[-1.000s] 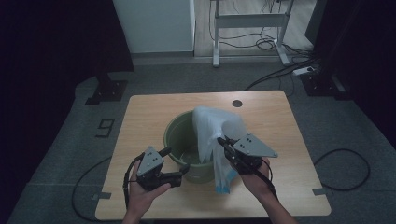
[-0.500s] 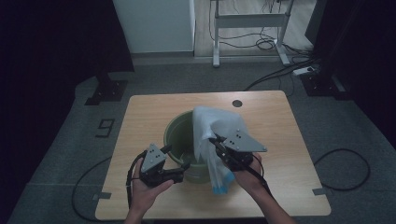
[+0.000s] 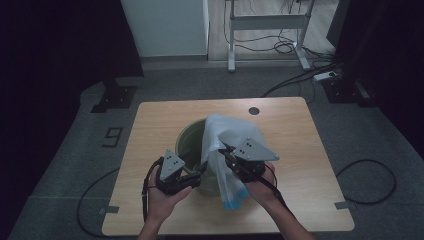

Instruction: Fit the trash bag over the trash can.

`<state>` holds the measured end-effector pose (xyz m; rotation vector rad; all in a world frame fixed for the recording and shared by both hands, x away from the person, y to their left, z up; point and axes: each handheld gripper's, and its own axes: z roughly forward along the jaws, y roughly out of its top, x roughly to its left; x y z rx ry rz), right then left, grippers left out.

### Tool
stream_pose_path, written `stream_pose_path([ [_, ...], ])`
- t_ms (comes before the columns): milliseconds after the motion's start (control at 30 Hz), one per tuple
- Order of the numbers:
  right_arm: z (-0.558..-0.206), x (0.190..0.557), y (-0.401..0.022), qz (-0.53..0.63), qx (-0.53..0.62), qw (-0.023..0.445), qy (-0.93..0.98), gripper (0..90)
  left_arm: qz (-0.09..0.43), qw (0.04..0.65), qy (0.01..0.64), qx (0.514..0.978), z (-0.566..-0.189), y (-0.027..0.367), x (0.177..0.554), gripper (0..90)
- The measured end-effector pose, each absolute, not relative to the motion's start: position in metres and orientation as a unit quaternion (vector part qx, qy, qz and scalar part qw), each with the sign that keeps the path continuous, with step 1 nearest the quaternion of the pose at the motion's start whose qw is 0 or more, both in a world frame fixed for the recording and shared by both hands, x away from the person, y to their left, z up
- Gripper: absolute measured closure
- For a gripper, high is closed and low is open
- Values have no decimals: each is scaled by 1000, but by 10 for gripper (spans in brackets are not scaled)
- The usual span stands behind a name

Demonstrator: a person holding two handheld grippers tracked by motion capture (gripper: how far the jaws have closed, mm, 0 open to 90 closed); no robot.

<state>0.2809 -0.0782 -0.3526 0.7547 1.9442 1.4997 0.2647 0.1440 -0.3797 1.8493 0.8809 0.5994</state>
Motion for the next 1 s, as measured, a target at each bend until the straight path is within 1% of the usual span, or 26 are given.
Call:
stream_pose_path([
  [33,-353,281,-78,560,282,283,726,891,246,483,362,759,-380,144,265,411],
  [67,-353,281,-78,561,281,282,726,891,245,483,361,760,-381,143,266,411],
  [100,-353,280,-79,561,280,280,727,891,244,482,361,760,-381,142,268,526],
  [200,-355,280,-81,564,279,276,727,891,237,482,365,760,-382,141,272,660],
  [367,-359,280,-84,567,283,267,726,891,217,488,354,768,-383,139,276,807],
  [400,-361,280,-85,567,284,266,726,890,217,489,351,768,-383,139,277,807],
  [433,-363,279,-87,568,286,263,726,877,220,490,349,768,-384,139,277,845],
  [467,-363,279,-87,568,286,263,726,877,220,490,349,768,-384,139,277,856],
  [500,-365,278,-89,569,287,261,725,842,220,493,342,769,-383,139,277,881],
  [567,-365,278,-89,571,286,261,724,831,222,493,340,769,-383,138,277,899],
  [600,-367,276,-91,572,287,259,723,773,223,494,336,770,-383,137,277,899],
  [633,-367,276,-91,572,287,259,723,773,223,494,336,770,-383,137,277,899],
  [667,-368,273,-92,573,290,258,722,702,223,493,340,769,-383,137,278,900],
  [700,-369,270,-93,573,291,257,721,666,223,493,340,769,-383,137,278,900],
  [733,-370,266,-94,574,294,260,718,608,223,495,345,766,-383,138,279,900],
  [767,-370,266,-94,574,294,260,718,608,223,495,345,766,-383,138,279,900],
  [800,-373,258,-96,575,302,259,715,540,224,494,353,762,-384,140,280,900],
  [833,-373,258,-96,575,302,259,715,540,224,494,353,762,-384,140,280,900],
  [867,-374,255,-96,574,306,261,713,512,224,496,358,759,-384,141,281,900],
  [900,-380,245,-99,573,314,261,711,464,225,496,360,758,-383,142,281,900],
  [967,-385,239,-102,574,317,258,709,456,225,496,366,754,-383,145,282,900],
  [1000,-393,229,-107,575,325,254,707,434,225,496,368,754,-383,147,282,900],
])
